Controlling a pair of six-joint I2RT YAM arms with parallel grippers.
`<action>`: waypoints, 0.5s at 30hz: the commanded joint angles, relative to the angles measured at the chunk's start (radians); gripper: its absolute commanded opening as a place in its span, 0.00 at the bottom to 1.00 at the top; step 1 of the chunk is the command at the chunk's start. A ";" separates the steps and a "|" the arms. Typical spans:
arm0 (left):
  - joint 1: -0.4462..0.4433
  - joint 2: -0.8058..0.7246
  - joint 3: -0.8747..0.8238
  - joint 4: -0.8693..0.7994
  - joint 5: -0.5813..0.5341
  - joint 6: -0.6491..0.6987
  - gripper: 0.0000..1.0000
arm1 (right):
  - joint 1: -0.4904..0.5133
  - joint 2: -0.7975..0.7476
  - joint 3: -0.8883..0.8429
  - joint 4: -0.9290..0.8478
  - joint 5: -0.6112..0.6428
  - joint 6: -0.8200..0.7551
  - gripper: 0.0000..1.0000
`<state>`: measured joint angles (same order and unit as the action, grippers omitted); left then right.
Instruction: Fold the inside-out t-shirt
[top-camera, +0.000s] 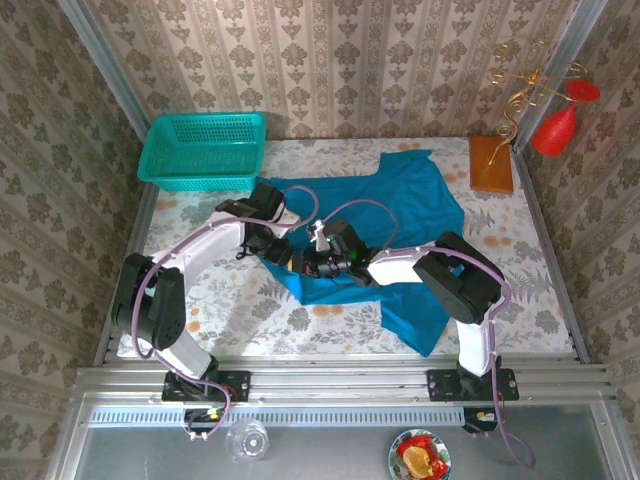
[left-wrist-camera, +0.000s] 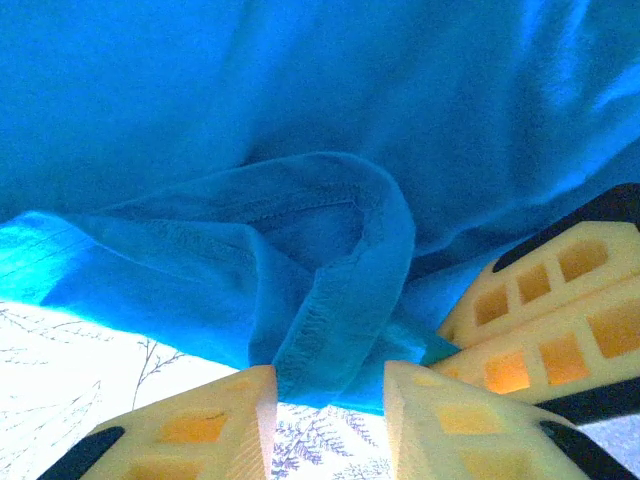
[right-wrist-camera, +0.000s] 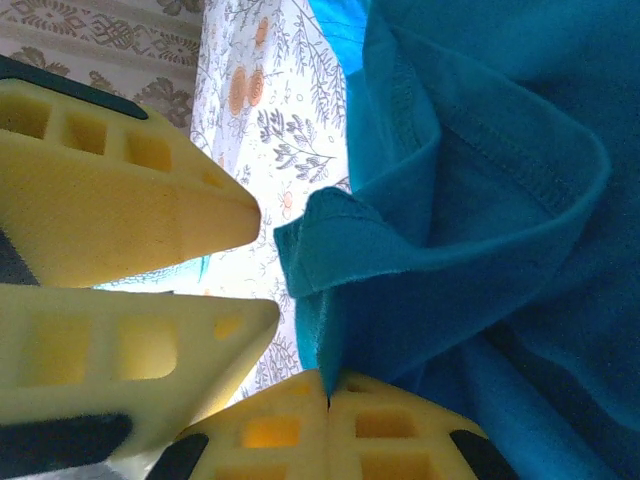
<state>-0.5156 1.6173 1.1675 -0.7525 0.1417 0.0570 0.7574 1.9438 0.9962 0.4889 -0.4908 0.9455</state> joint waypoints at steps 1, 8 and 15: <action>0.005 0.038 0.020 -0.025 -0.012 0.032 0.33 | 0.009 -0.013 0.032 0.054 -0.019 -0.004 0.00; 0.021 0.009 -0.005 -0.028 -0.004 0.035 0.25 | 0.009 -0.010 0.042 0.057 -0.029 0.006 0.00; 0.045 -0.063 -0.027 -0.024 0.035 0.054 0.30 | -0.002 0.007 0.056 0.118 -0.087 0.073 0.00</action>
<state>-0.4759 1.5902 1.1477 -0.7570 0.1402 0.0772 0.7582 1.9442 1.0168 0.5293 -0.5255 0.9783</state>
